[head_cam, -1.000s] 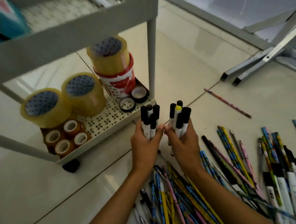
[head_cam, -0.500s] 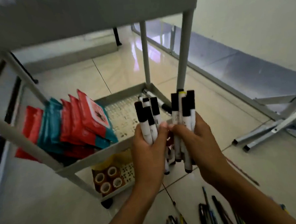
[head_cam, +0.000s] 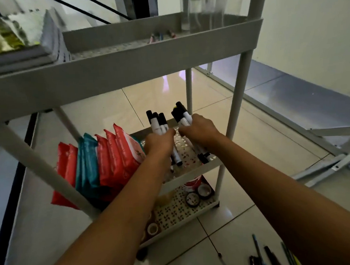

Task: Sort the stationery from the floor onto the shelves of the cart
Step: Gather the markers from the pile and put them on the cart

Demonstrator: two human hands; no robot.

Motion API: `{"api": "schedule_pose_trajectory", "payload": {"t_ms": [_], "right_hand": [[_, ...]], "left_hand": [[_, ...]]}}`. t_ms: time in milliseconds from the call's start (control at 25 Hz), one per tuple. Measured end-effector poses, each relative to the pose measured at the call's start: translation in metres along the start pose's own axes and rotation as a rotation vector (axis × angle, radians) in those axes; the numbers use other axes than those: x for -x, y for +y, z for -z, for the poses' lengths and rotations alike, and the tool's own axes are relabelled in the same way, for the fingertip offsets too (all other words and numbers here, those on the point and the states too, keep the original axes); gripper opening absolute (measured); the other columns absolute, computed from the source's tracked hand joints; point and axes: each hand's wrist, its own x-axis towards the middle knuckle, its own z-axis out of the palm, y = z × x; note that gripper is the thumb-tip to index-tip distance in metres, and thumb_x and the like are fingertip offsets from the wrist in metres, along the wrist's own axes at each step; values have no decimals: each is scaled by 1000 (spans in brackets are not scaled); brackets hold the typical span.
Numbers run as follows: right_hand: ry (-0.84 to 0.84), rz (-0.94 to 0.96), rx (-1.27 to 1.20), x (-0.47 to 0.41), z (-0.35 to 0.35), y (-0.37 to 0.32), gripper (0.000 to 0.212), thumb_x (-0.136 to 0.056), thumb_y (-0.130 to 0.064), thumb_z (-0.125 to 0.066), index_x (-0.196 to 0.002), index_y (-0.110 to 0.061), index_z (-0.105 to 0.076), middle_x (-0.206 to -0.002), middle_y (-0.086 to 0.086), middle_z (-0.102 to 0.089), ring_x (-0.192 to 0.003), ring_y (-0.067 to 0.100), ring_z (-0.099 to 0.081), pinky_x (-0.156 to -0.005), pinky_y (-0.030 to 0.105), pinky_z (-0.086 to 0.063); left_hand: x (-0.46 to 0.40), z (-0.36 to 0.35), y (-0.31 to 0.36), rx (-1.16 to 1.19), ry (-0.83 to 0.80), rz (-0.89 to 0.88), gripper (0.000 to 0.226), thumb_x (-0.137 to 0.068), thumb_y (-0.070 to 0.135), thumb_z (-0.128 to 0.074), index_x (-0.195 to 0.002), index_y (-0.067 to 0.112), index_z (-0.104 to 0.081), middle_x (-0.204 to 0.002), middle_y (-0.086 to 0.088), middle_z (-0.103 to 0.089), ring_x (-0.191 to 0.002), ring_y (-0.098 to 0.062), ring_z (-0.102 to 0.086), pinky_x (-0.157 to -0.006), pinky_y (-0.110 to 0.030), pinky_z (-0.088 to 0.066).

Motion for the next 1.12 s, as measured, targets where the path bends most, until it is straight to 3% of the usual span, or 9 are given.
{"api": "schedule_pose_trajectory", "payload": {"t_ms": [160,320,520,680,800,960,1120], "right_hand": [[62,-41,77,-6,-12,11,48,-90,-29,-56,-130,-6,-43,-126,13,-56,-108,28,-54,-74,29,-38],[63,-39,222,-8,-9,16,60,-88,-38,-61,-134,-7,-38,-127,15,-55,-110,30,-56,-76,33,-44],[37,23,351,1,-8,16,60,-87,-36,-62,-134,-5,-40,-127,18,-52,-112,31,-52,-80,32,-41],[8,22,371,6,-4,14,46,-92,-33,-57,-127,-5,-46,-124,19,-54,-106,30,-53,-77,32,-40],[-14,66,491,7,-4,15,25,-93,-31,-59,-102,-8,-55,-113,17,-58,-86,22,-47,-69,28,-32],[112,97,473,6,-12,20,37,-89,-38,-63,-109,-7,-54,-118,14,-50,-100,27,-50,-73,30,-36],[129,63,434,0,-21,14,46,-92,-48,-52,-110,-6,-53,-118,16,-51,-104,30,-52,-78,33,-39]], "left_hand": [[-8,-6,-12,-61,0,64,44,-84,24,-65,-118,2,-48,-119,-19,-60,-103,-35,-60,-91,-44,-52],[-6,-14,-6,-52,-107,144,91,-65,30,-70,-142,13,-26,-141,-21,-43,-111,-43,-57,-88,-56,-51],[0,-7,-10,-100,-78,138,64,-84,8,-50,-144,7,-27,-136,-24,-39,-116,-38,-47,-89,-42,-46],[6,-6,-13,-171,-123,95,76,-67,0,-45,-140,15,-31,-139,-25,-36,-120,-47,-47,-93,-60,-46],[6,-3,-24,-254,-147,50,65,-76,-8,-38,-138,13,-34,-143,-23,-33,-124,-48,-45,-88,-61,-50],[7,4,-35,-266,-151,3,61,-76,-6,-42,-135,11,-38,-140,-24,-39,-125,-47,-44,-94,-61,-46],[12,7,-37,-228,-163,-17,68,-70,3,-43,-136,14,-39,-140,-21,-41,-125,-45,-44,-96,-60,-45]]}}
